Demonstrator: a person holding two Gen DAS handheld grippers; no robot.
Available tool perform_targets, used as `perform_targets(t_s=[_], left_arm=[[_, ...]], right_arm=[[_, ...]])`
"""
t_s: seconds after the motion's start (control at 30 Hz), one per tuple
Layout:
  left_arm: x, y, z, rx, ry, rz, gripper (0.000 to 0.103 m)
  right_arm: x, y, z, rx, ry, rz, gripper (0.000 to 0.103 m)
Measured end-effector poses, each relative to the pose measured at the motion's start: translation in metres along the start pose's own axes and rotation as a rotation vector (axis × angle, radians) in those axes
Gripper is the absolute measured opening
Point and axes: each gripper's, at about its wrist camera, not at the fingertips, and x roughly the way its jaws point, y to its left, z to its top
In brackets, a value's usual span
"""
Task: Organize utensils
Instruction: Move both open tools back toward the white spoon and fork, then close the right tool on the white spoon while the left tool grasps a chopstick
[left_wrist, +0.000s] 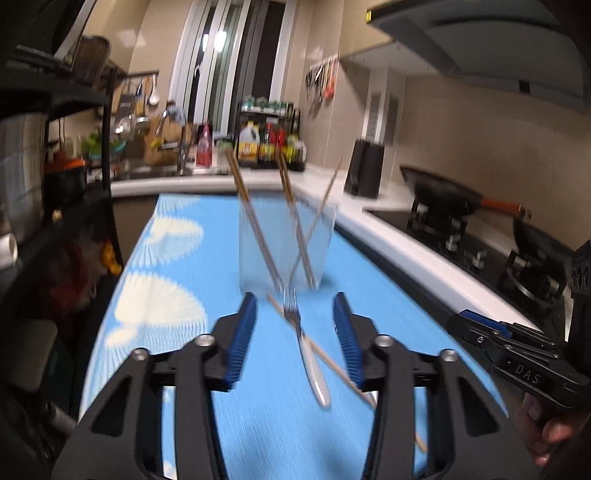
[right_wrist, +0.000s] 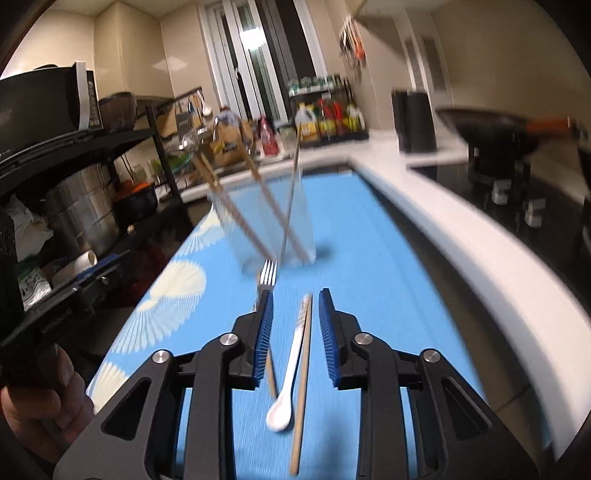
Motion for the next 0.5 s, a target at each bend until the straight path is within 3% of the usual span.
perform_targets(t_s=[0.03,0.1,0.27,0.5], left_arm=[[0.003,-0.002,-0.01,0.003,0.022,0.007,0.027],[0.013,-0.006,-0.023,0.007,0.071,-0.012,0.023],[0.027,-0.005,-0.033,0.012,0.107,0.002,0.022],[0.034,-0.004,-0.037,-0.022,0.12,-0.001,0.022]], right_arm=[[0.004,-0.002,-0.012,0.026,0.031,0.017,0.018],[0.014,-0.003,-0.033,0.07,0.09,0.05,0.015],[0.034,0.005,-0.063,0.09,0.163,0.066,0.013],[0.049,0.011,-0.077,0.086,0.2,0.011,0.014]])
